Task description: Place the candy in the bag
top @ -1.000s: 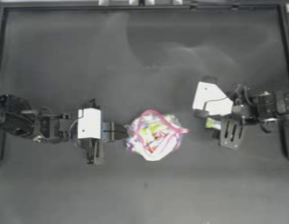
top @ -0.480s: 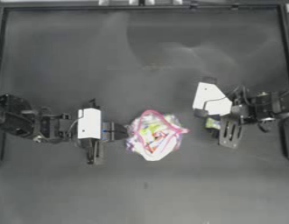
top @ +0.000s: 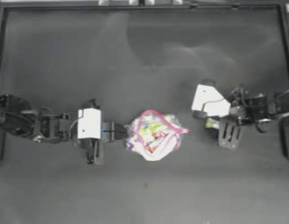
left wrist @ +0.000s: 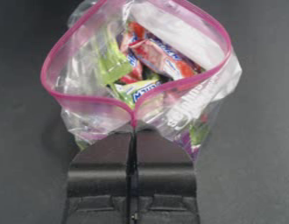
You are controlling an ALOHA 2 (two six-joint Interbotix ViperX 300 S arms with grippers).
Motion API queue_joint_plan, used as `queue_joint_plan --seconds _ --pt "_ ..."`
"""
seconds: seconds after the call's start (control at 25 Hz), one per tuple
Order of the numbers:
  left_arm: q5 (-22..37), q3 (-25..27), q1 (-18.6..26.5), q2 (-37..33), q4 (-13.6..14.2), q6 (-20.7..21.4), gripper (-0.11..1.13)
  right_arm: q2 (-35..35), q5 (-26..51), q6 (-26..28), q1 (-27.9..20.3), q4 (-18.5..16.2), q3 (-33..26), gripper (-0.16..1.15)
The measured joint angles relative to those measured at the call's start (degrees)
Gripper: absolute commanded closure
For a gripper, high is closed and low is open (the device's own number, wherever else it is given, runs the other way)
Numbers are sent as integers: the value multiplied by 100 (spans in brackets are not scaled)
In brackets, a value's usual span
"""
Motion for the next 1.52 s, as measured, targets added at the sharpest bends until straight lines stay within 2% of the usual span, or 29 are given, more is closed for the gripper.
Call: queue_joint_plan --seconds 0.16,0.28,0.52,0.64,1.16,1.52 --pt "0 0 9 0 9 0 98 44 -18 0 0 9 0 0" --pt "0 0 0 0 9 0 98 53 -35 0 0 53 0 9" --pt "0 0 0 -9 9 0 98 53 -105 18 9 132 53 52" --pt "0 0 0 -9 9 0 98 44 -114 9 0 149 79 68" --pt "0 9 0 -9 9 0 98 -97 167 0 9 193 79 70" --pt "0 0 0 -9 0 0 98 -905 984 -44 0 141 -325 71"
